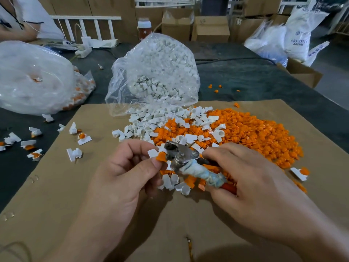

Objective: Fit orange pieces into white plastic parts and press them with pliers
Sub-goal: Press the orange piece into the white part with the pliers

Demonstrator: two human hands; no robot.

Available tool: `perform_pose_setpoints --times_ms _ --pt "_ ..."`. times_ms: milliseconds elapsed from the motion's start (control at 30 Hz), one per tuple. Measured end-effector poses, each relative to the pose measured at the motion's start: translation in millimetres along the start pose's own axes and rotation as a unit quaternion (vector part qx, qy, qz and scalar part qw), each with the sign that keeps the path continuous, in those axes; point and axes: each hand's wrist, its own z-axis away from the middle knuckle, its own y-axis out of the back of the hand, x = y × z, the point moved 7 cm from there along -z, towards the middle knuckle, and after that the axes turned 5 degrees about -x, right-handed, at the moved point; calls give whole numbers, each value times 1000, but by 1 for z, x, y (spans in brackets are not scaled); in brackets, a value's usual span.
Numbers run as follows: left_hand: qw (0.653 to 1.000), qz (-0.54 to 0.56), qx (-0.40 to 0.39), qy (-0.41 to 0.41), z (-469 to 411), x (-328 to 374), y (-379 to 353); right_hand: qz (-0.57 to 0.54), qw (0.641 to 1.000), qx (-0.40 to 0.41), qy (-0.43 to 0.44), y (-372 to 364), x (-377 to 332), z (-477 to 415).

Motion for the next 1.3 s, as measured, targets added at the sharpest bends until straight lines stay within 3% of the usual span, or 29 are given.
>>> perform_pose_setpoints --times_ms 167,867,1300 --pt "1000 16 -8 5 0 0 3 -1 1000 8 -16 2 2 2" --pt "993 -95 -72 -10 -2 -3 1 5 998 -56 -8 -6 0 -2" --pt "992 -102 -67 -15 -1 -8 3 50 997 -62 -21 -6 -3 -4"
